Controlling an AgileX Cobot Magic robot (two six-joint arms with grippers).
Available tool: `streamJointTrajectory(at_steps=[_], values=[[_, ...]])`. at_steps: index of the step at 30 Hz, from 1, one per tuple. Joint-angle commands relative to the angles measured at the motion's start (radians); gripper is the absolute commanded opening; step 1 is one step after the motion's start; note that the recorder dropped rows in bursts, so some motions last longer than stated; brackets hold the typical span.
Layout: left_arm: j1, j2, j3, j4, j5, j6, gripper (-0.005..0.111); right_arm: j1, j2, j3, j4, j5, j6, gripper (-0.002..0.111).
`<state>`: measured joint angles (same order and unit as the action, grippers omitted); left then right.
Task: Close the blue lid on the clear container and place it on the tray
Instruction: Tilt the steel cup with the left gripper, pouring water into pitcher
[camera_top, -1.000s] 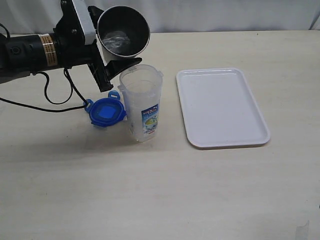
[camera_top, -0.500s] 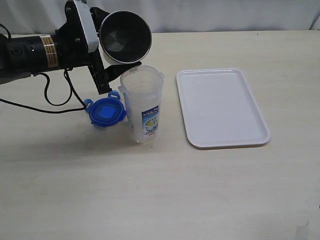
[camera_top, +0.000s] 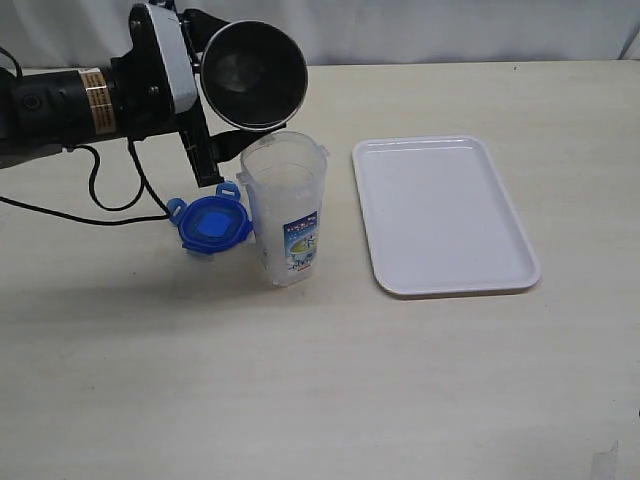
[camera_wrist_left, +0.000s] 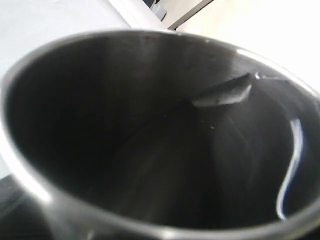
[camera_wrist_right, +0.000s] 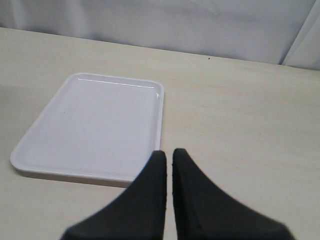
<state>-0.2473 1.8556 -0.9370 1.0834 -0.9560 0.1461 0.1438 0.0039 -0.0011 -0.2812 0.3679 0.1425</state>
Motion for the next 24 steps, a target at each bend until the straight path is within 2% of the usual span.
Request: streamJointTrajectory(at_steps=[1,14,24], values=[[-0.002,-0.019,-0.008,-0.031,-0.075,0.043,0.000,-0.002,-0.004,0.001,0.003,0.001,0.002,0.005],[-0.002,-0.019,-0.008,-0.057,-0.075,0.168,0.000,-0.002,-0.004,0.001,0.003,0.001,0.002,0.005],[-0.002,-0.019,-0.008,-0.078,-0.075,0.184,0.000,-0.002,-0.004,0.001,0.003,0.001,0.002,0.005]])
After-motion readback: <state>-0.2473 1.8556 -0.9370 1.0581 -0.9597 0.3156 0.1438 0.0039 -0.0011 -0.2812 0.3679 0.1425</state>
